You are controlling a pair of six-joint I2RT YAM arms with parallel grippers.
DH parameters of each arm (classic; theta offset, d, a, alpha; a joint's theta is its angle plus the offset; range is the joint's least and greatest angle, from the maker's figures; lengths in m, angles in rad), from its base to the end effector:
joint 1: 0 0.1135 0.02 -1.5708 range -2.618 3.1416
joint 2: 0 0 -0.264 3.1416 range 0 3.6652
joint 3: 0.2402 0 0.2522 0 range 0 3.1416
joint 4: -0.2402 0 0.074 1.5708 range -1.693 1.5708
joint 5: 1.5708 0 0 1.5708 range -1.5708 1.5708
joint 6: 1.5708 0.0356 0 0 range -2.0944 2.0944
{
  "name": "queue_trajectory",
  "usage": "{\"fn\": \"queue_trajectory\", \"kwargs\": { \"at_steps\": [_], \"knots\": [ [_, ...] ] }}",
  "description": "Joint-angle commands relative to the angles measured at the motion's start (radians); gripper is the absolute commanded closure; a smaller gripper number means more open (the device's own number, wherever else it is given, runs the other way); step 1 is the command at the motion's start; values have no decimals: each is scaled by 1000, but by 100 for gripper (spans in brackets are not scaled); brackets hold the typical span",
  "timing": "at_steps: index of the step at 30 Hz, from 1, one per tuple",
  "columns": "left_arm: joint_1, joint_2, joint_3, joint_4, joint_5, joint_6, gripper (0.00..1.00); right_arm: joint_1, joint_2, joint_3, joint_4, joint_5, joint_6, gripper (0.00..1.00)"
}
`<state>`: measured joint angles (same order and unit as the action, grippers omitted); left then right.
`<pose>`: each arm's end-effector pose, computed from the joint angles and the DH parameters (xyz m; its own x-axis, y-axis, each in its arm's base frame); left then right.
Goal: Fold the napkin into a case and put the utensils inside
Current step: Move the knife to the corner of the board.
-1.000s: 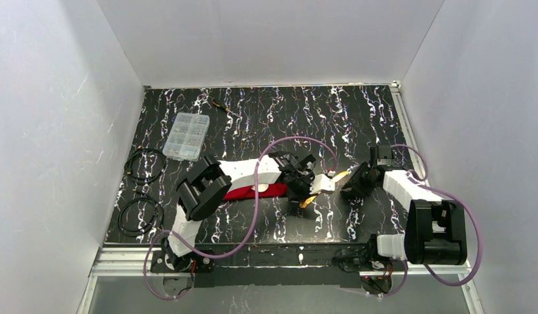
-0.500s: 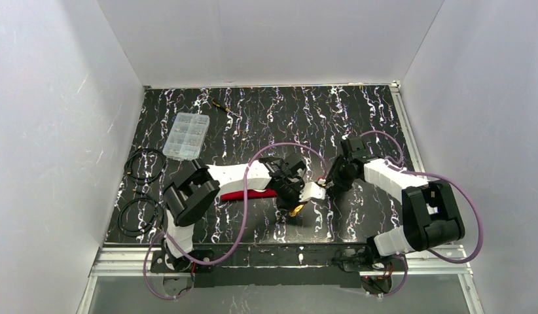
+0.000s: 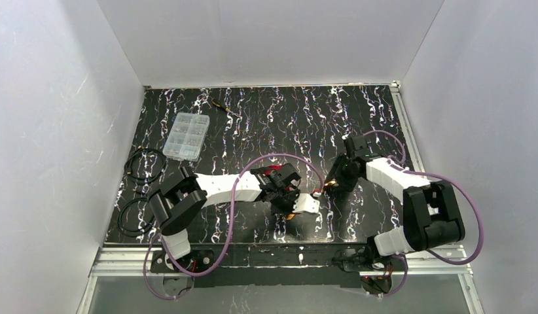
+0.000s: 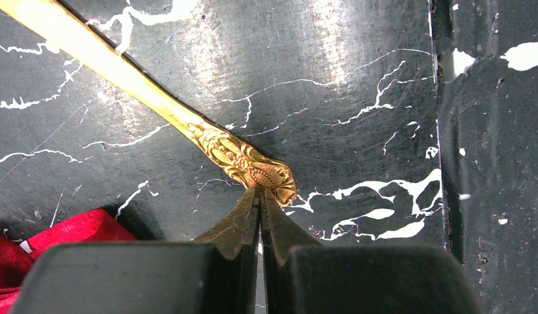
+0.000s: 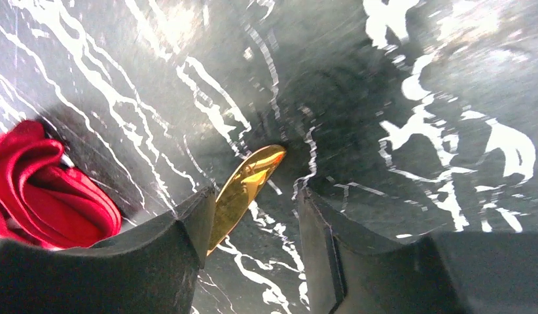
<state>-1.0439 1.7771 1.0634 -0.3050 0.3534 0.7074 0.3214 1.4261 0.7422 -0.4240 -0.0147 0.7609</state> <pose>0.1678 -0.3129 0.1655 0.2609 0.7640 -0.5901 0.9640 -0.2390 0.1169 0.2452 0.0822 0.1684 -0.8369 0.4481 -0.3143 0.3522 0.8805 0.3174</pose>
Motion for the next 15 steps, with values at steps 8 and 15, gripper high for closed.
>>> {"fn": "queue_trajectory", "kwargs": {
  "at_steps": [8,15],
  "knots": [
    [-7,98,-71,-120,-130,44,100,-267,50,-165,247,-372,-146,38],
    [-8,116,-65,-122,-139,62,100,-267,123,-226,382,-431,-112,39]
  ]
}}
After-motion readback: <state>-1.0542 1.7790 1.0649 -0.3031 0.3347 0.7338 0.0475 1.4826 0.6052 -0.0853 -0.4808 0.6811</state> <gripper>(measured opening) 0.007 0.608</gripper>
